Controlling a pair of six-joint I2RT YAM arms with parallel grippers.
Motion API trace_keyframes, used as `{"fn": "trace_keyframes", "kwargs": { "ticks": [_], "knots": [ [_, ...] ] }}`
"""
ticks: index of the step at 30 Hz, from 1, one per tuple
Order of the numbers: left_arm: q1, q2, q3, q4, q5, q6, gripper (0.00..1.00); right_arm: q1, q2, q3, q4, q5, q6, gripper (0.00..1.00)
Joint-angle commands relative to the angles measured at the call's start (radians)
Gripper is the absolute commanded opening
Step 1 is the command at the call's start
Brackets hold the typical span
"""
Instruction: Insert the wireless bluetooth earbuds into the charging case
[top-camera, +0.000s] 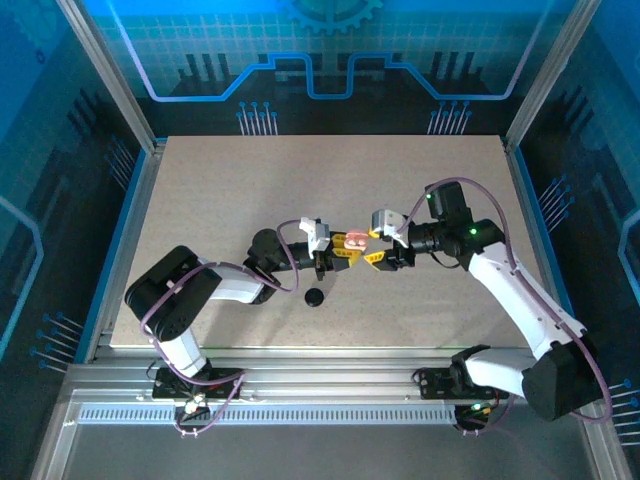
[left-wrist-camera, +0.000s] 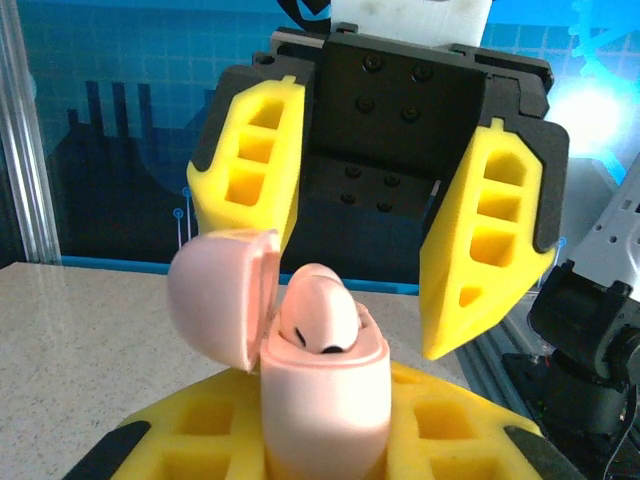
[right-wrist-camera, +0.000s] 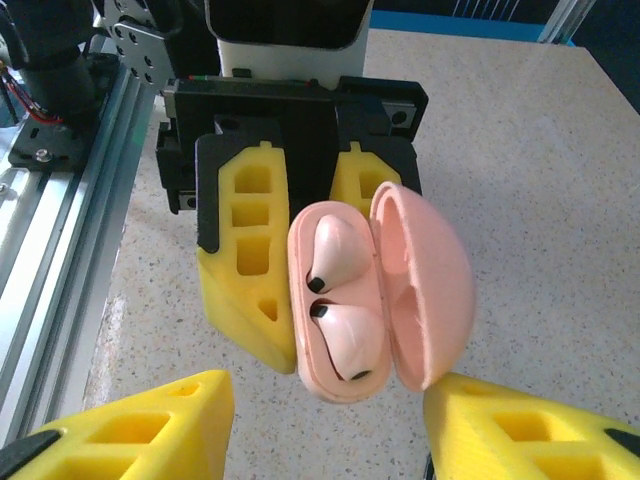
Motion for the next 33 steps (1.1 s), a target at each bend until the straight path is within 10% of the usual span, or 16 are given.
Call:
{"fn": "trace_keyframes", "kwargs": {
  "ticks": [1,33],
  "knots": [
    [-0.010,-0.011,0.000,-0.006,0.009,0.027,0.19,-0.004,-0.035,0.032,-0.072,-0.101,-0.086,0.52],
    [-0.012,-0.020,-0.005,-0.020,0.003,0.042,0.19,0.035,0.118,0.149,-0.102,-0.080,-0.142,0.36]
  ]
}}
